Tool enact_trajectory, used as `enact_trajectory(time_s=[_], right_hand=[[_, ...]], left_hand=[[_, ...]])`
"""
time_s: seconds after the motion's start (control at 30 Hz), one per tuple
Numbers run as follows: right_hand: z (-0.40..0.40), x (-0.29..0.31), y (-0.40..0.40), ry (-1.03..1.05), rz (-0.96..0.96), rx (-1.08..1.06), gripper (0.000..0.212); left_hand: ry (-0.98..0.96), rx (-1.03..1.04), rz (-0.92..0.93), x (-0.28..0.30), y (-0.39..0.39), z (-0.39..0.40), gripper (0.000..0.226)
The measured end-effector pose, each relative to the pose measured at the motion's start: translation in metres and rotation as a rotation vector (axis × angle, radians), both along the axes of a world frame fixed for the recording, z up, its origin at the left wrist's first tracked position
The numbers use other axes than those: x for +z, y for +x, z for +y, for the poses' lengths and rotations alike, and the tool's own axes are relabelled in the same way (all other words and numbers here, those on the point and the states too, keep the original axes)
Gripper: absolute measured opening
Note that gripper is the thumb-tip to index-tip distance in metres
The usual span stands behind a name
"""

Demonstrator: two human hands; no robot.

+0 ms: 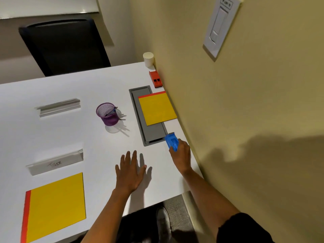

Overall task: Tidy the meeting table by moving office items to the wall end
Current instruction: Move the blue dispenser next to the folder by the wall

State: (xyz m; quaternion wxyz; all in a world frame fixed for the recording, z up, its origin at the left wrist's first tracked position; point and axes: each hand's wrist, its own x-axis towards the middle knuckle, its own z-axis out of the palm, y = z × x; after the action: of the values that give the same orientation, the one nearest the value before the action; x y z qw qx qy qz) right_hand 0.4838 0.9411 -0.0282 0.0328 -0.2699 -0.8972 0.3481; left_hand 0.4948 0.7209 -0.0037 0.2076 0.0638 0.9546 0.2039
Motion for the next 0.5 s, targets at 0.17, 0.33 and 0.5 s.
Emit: enact_trajectory(time_s=[0.17, 0.33, 0.5], right_hand=[[0.022, -0.009, -0.015, 0.032, 0.002, -0.015, 0.038], [0.036, -0.019, -0.026, 0.046, -0.027, -0.029, 0.044], [0.038, -0.025, -0.029, 0.065, -0.033, -0.033, 0.045]], left_hand=[[-0.028, -0.036, 0.023, -0.008, -0.013, 0.019, 0.074], [-0.042, -0.041, 0.090, -0.018, -0.026, 0.034, 0.076], [-0.080, -0.054, 0.116, -0.025, -0.035, 0.043, 0.078]])
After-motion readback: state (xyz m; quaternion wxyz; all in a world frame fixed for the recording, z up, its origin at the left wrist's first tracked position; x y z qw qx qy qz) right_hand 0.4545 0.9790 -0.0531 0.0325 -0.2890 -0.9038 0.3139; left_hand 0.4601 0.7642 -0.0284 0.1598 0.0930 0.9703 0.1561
